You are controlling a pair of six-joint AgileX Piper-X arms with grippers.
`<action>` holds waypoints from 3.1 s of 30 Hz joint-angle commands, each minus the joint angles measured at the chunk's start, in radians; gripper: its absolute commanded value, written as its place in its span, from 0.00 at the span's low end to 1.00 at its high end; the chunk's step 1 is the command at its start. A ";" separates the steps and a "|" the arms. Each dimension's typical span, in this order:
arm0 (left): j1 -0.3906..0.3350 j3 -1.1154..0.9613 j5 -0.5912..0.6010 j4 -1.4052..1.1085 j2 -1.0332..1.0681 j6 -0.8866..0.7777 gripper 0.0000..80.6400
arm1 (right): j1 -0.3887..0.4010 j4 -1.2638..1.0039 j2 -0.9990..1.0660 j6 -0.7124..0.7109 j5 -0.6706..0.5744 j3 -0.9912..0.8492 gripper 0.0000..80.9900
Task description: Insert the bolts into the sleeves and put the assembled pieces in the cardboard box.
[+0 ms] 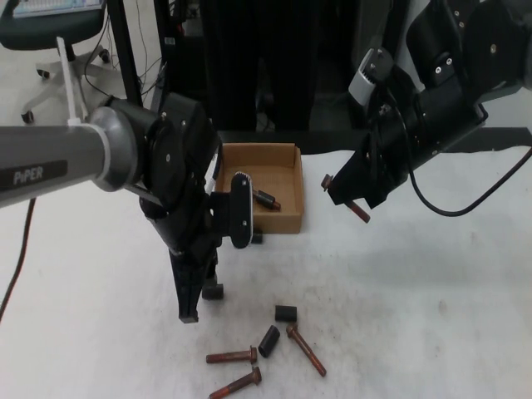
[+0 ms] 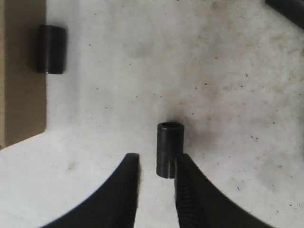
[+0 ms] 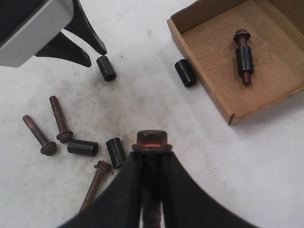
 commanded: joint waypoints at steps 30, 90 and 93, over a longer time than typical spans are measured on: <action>-0.003 -0.009 -0.009 -0.039 0.057 -0.035 0.32 | -0.001 0.002 -0.018 -0.001 -0.022 -0.002 0.01; -0.012 -0.009 -0.092 -0.099 0.133 -0.125 0.00 | -0.003 -0.062 -0.018 0.025 -0.022 -0.002 0.01; -0.025 -0.009 -0.088 -0.201 0.087 -0.227 0.00 | -0.012 -0.143 -0.018 0.097 -0.036 -0.002 0.01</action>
